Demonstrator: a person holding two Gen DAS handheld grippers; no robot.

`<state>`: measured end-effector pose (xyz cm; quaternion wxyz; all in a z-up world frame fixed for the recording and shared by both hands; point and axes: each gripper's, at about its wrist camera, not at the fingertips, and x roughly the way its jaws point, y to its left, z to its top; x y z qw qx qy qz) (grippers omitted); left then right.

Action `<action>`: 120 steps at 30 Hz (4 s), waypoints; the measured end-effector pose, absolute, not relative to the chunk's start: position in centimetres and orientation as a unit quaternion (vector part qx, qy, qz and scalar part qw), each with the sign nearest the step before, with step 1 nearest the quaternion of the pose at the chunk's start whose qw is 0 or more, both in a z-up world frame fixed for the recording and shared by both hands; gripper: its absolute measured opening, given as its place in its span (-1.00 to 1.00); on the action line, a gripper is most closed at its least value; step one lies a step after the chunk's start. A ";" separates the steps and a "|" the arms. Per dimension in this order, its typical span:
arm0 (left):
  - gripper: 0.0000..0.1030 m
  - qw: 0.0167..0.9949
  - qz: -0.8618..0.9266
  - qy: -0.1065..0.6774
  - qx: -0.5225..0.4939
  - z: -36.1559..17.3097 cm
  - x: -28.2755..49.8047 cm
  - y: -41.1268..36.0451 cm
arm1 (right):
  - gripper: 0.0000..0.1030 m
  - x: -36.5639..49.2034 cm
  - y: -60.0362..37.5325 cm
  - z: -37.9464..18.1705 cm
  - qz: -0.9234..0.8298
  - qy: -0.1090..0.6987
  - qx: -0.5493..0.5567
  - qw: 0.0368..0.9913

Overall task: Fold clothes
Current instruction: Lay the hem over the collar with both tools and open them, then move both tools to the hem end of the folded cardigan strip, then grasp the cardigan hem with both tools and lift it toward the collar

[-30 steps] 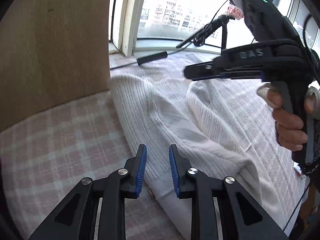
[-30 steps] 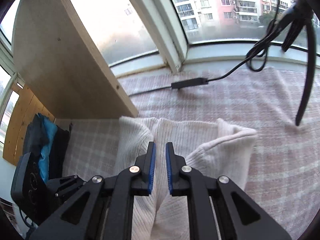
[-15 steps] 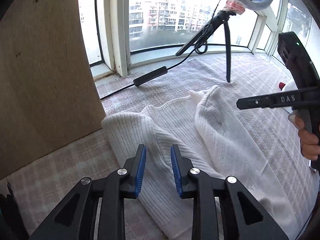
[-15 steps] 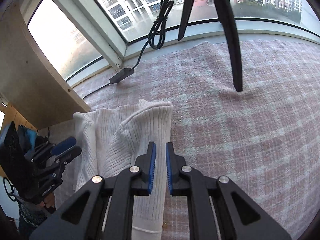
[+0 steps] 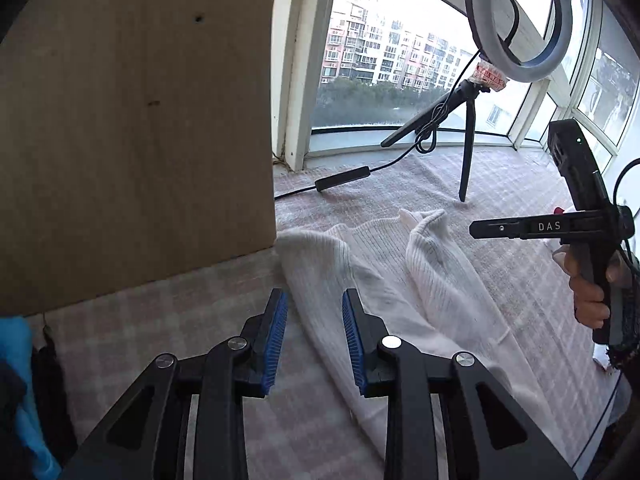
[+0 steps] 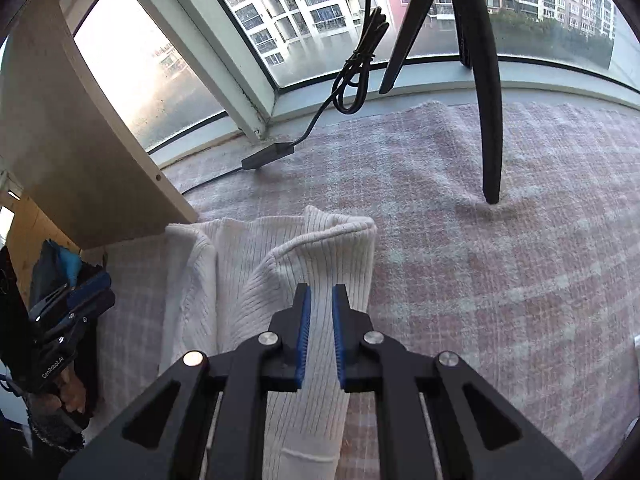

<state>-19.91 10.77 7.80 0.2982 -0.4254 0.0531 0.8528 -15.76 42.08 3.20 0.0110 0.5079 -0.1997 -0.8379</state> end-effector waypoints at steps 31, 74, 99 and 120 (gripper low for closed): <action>-0.88 0.240 0.878 0.089 -0.404 1.9 -25.4 17.6 | -0.87 -18.1 40.7 1.1 -0.891 -0.110 0.438 -0.049; -0.43 0.234 0.851 0.103 -0.459 16.2 4.5 3.6 | -0.31 7.0 45.4 13.9 -0.831 -0.259 0.471 0.147; -0.88 0.322 0.741 -0.017 -0.589 -0.3 14.6 11.1 | -0.37 18.0 31.6 -1.9 -0.786 -0.256 0.562 0.025; -0.53 0.315 0.733 0.020 -0.602 -0.1 15.0 9.1 | -0.37 24.7 33.9 -2.1 -0.757 -0.345 0.550 0.072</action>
